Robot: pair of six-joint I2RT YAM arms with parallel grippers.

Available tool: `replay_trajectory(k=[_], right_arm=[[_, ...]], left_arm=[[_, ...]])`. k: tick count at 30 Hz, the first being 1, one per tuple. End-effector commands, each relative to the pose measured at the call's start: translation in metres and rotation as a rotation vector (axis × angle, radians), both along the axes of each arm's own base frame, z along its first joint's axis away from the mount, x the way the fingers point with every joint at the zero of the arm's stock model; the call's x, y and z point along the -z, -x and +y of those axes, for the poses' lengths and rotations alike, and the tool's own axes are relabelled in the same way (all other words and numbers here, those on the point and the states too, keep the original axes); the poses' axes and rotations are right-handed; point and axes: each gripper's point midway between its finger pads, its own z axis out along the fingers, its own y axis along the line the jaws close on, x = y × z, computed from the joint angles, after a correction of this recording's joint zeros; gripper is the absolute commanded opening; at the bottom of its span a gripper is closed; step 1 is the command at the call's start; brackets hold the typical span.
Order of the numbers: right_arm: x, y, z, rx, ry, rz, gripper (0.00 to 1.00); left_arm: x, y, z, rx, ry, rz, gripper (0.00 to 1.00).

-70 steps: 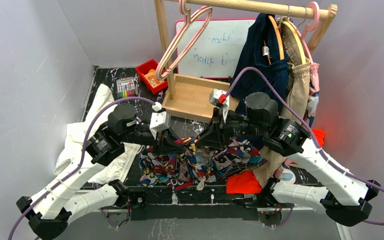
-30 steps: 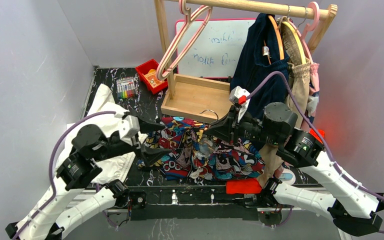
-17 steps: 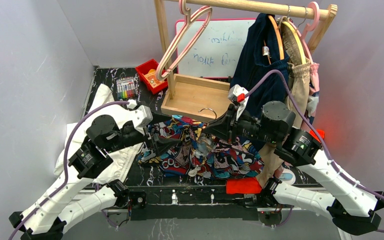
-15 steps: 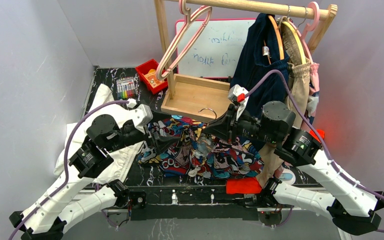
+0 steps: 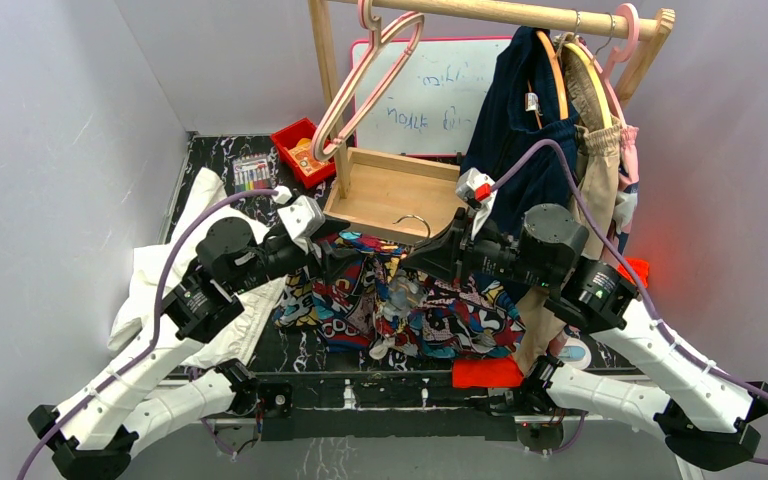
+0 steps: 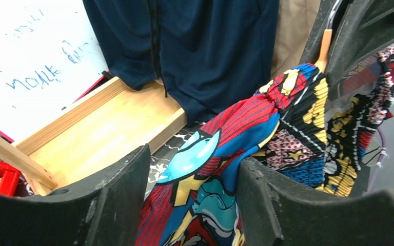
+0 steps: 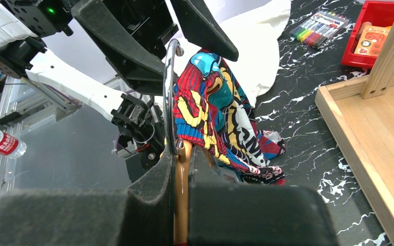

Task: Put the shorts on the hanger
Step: Hang the shorts on the hanger.

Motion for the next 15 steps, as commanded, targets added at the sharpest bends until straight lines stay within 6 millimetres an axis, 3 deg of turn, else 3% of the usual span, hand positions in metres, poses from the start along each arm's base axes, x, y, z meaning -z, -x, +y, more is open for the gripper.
replay_trajectory(k=[1,4,15], right_arm=[[-0.059,0.005,-0.003,-0.003,-0.199,-0.099,0.0],[-0.056,0.0,-0.005,0.026,-0.184,-0.104,0.0],[-0.057,0.004,-0.017,0.043,-0.178,-0.121,0.0]], left_arm=[[-0.014,-0.004,0.002,-0.016,0.025,-0.056,0.52],[-0.016,-0.006,0.006,-0.038,0.023,-0.079,0.44],[-0.008,-0.028,0.048,-0.281,-0.024,-0.142,0.46]])
